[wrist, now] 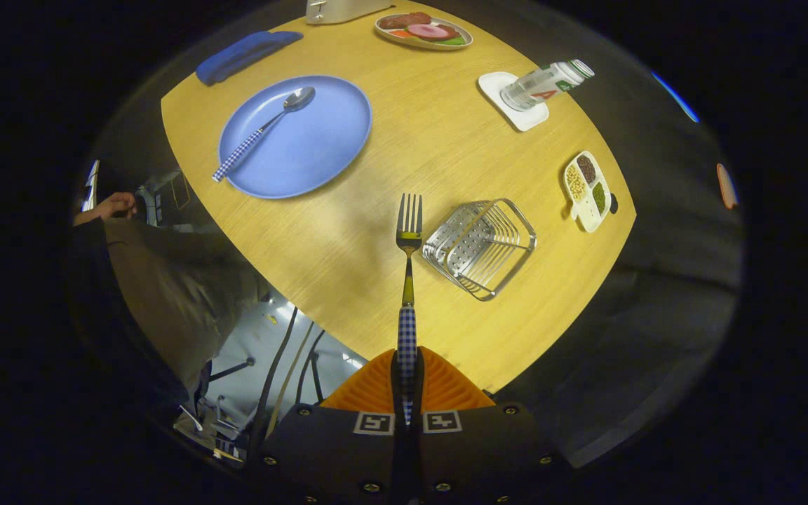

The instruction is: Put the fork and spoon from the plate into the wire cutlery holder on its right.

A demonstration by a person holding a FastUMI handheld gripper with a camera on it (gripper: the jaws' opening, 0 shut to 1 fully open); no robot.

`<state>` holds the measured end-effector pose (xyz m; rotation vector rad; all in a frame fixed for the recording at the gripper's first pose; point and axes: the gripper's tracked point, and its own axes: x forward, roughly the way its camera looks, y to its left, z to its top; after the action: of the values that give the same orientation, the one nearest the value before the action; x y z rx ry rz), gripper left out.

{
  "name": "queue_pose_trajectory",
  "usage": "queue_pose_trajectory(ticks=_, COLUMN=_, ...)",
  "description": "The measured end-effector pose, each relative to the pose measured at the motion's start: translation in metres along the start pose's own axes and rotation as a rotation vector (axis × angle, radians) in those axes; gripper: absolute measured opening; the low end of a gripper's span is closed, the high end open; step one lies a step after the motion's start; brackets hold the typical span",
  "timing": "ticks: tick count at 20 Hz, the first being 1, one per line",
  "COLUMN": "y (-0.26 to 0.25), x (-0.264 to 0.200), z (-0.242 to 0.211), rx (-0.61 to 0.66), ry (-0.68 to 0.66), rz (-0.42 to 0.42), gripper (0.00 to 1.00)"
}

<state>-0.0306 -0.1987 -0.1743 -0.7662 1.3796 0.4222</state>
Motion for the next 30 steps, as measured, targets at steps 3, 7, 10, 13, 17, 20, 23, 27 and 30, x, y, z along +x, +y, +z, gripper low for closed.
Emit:
queue_pose_trajectory(ticks=3, y=-0.022, x=-0.007, z=-0.011, rx=0.029, ry=0.029, rz=0.005, gripper=0.01)
queue_pose_trajectory(ticks=7, y=-0.048, x=-0.008, z=-0.022, rx=0.052, ry=0.081, rz=-0.006, gripper=0.01)
queue_pose_trajectory(ticks=10, y=-0.055, x=-0.004, z=-0.025, rx=0.052, ry=0.109, rz=0.002, gripper=0.01)
queue_pose_trajectory(ticks=13, y=-0.060, x=0.005, z=-0.019, rx=0.044, ry=0.127, rz=0.027, gripper=0.00)
queue_pose_trajectory(ticks=17, y=-0.070, x=0.021, z=-0.009, rx=0.037, ry=0.177, rz=0.034, gripper=0.01)
queue_pose_trajectory(ticks=20, y=-0.069, x=0.031, z=0.001, rx=0.025, ry=0.201, rz=0.054, gripper=0.01)
queue_pose_trajectory(ticks=23, y=-0.072, x=0.043, z=0.008, rx=0.017, ry=0.236, rz=0.068, gripper=0.01)
queue_pose_trajectory(ticks=27, y=-0.076, x=0.057, z=0.021, rx=0.014, ry=0.247, rz=0.061, gripper=0.01)
queue_pose_trajectory(ticks=30, y=-0.073, x=0.064, z=0.026, rx=0.022, ry=0.253, rz=0.089, gripper=0.03)
